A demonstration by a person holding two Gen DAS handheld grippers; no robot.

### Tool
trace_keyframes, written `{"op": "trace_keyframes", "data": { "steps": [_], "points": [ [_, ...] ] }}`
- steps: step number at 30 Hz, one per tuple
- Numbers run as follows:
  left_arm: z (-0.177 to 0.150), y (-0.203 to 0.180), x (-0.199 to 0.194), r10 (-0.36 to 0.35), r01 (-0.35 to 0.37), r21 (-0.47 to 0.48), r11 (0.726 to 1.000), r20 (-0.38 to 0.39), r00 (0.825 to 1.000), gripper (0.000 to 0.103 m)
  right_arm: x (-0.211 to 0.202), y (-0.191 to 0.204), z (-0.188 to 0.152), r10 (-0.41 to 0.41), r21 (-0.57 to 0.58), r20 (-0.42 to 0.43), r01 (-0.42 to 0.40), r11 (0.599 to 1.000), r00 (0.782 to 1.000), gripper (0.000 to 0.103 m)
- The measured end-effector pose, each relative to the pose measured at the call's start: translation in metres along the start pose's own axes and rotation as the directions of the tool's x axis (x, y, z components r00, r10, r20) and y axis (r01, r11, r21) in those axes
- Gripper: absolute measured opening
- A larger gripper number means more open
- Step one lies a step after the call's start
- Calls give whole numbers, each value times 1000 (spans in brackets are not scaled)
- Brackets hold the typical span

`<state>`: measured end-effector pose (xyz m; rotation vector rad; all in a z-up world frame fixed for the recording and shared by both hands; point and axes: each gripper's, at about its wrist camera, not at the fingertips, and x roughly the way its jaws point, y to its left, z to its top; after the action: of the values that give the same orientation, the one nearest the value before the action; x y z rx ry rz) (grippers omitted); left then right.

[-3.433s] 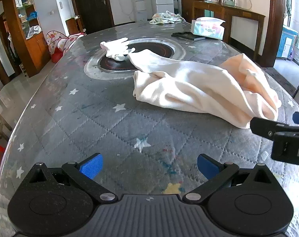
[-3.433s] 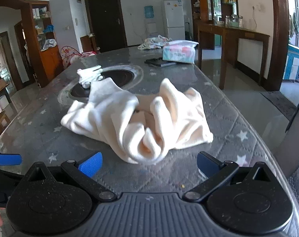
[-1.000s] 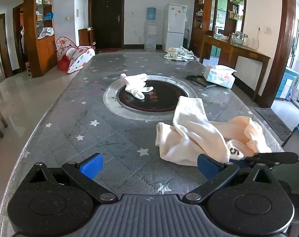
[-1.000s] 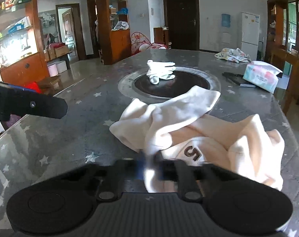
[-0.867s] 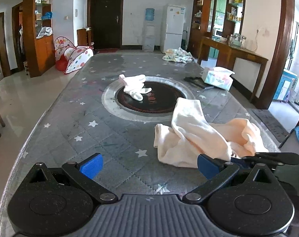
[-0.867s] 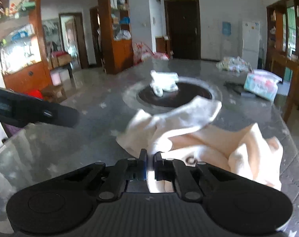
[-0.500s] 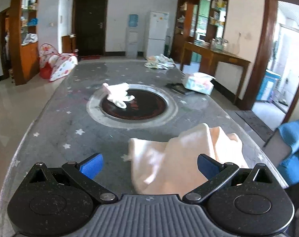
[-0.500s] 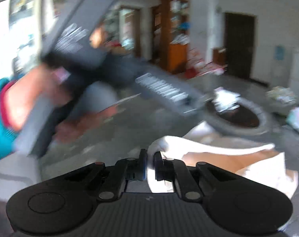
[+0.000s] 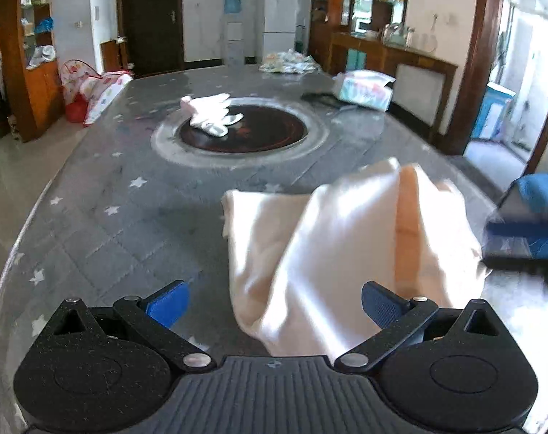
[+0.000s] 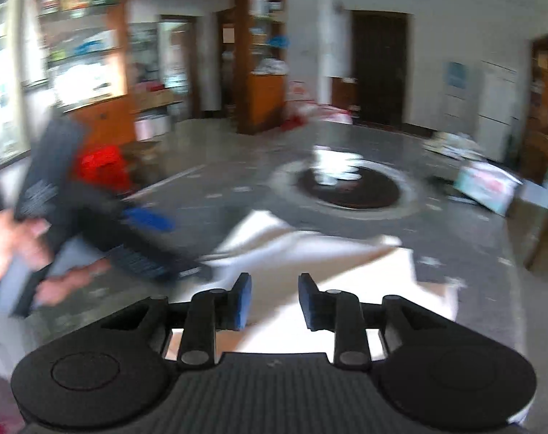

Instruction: Fold clothes

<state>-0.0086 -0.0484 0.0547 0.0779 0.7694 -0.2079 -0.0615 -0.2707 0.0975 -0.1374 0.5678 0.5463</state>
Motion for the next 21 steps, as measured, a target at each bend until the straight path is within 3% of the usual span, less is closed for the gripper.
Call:
{"op": "trace_keyframes", "data": {
  "steps": [5,9,11,17,18,19,21],
  "points": [
    [-3,5,13,39,-39,-13,999,-20,999,103,33,-57,0,-130,139,-28,133,981,991,34],
    [-4,9,22,32,-33,-18,999,-35,999,102,56,-82,-4,-154,226,-43,159,961,987,36],
    [-5,8,26,21,-22,-11,1000,-49,999,96,67,-91,-4,-144,260,-50,152,954,988,38],
    [-11,7,32,-42,42,-5,999,-61,997,63,97,-106,-9,-115,322,-96,140,936,989,39],
    [-11,6,32,-56,56,-8,998,-59,997,52,98,-106,-10,-101,327,-98,128,936,990,32],
    [-10,6,31,-72,72,-12,997,-59,996,40,100,-105,-11,-87,332,-99,116,936,991,17],
    [-10,7,28,-89,88,-19,996,-55,995,31,95,-99,-11,-81,319,-86,105,942,993,8]
  ]
}}
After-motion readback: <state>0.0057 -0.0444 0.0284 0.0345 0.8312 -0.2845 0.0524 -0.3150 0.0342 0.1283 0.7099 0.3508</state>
